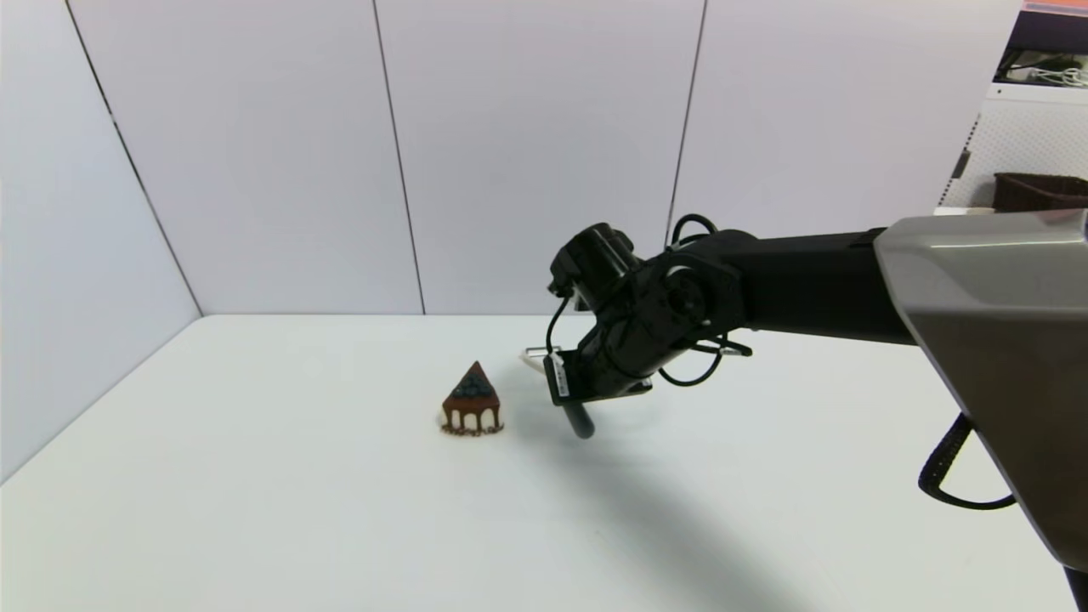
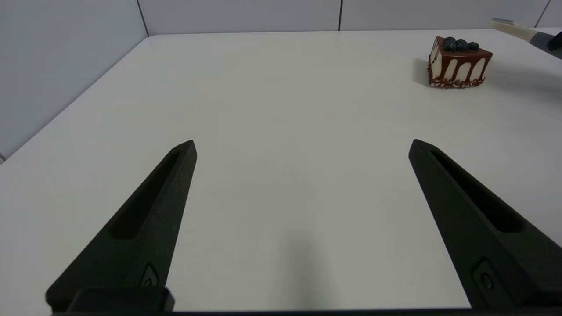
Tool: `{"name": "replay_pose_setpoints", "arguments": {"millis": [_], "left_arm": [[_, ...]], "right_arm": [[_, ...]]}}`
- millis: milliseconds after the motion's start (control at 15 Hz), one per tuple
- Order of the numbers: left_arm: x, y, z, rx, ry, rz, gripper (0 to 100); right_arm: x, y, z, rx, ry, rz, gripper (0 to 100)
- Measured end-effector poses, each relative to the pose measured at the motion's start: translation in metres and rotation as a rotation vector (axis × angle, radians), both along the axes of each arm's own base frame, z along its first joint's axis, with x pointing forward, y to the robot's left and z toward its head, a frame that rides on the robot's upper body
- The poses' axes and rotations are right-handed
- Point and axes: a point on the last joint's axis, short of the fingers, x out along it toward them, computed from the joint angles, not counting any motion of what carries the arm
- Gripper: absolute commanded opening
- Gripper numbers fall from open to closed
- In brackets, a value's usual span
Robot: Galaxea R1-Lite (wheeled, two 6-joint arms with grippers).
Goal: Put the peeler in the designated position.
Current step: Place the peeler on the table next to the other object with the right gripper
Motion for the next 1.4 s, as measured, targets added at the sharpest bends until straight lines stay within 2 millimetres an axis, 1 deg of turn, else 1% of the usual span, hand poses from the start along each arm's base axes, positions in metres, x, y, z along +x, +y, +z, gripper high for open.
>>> {"name": "replay_pose_setpoints", "arguments": {"millis": [533,933,1000,1400], "left_arm": [[0.000,0.000,0.000,0.000,0.000,0.000,100],[0.000,0.000,0.000,0.000,0.000,0.000,100],[0.000,0.000,0.000,0.000,0.000,0.000,100],[0.000,0.000,0.000,-0.001,0.000,0.000,100]], "right_arm": [[0.008,0.016,-0.013,0.001,-0.003,0.017,0],[0.011,0.020,-0.024,-0.007,0.007,0.018,0],[0.012,0.020,-0.025,-0.006,0.005,0.017,100],[0.012,0.020,-0.025,-0.005,0.005,0.018,100]]}}
